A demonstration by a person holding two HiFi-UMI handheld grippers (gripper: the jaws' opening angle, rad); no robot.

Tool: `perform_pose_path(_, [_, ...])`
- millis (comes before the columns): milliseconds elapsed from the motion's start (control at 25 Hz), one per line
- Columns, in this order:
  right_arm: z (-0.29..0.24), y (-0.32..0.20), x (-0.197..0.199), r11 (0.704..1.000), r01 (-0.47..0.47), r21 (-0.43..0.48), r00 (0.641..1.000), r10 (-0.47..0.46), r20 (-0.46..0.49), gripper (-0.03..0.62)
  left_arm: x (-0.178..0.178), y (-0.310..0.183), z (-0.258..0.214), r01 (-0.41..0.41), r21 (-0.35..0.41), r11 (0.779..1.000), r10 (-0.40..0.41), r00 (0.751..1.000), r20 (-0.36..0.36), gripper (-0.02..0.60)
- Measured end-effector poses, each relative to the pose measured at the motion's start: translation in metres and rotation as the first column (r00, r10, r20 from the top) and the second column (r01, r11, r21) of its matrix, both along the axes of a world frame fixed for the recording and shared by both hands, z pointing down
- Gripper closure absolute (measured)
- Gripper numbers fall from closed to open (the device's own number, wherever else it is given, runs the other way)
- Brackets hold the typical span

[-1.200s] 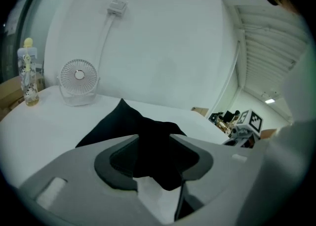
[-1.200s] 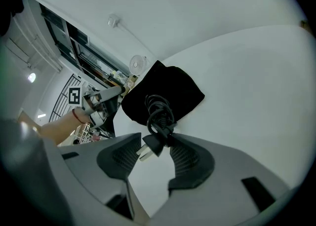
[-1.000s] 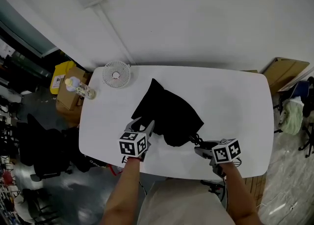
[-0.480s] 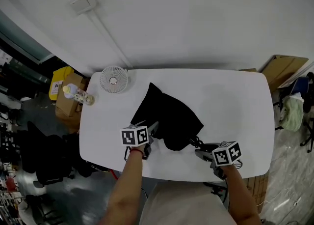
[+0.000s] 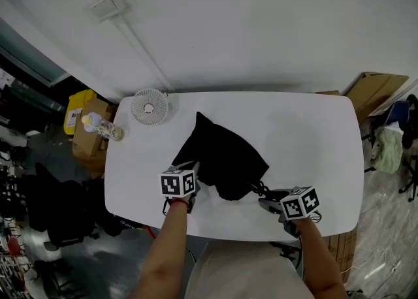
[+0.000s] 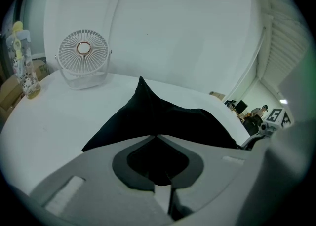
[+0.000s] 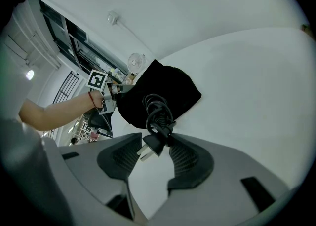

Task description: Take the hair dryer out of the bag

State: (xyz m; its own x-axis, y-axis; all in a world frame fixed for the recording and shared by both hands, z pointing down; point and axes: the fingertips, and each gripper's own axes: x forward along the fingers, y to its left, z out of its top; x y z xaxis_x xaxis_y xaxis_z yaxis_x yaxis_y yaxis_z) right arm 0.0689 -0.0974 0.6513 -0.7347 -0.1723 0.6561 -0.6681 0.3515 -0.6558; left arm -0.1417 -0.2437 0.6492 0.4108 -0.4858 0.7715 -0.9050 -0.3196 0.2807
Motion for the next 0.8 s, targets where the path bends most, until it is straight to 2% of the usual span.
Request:
perform_pose_path(360, [0.000,0.002,0.012,1.000,0.025,-0.003,0.999,-0.025,0.026,0.410,-0.014,-0.008,-0.004,-0.014,0.020,1.000,0.013,0.996,0.083,0.565])
perform_pose_path(800, [-0.001,0.013,0.053,0.999,0.039,-0.004,0.999,-0.039,0.014,0.413,-0.043,-0.007,-0.014,0.025,0.029,0.999,-0.028,0.989,0.143,0.566])
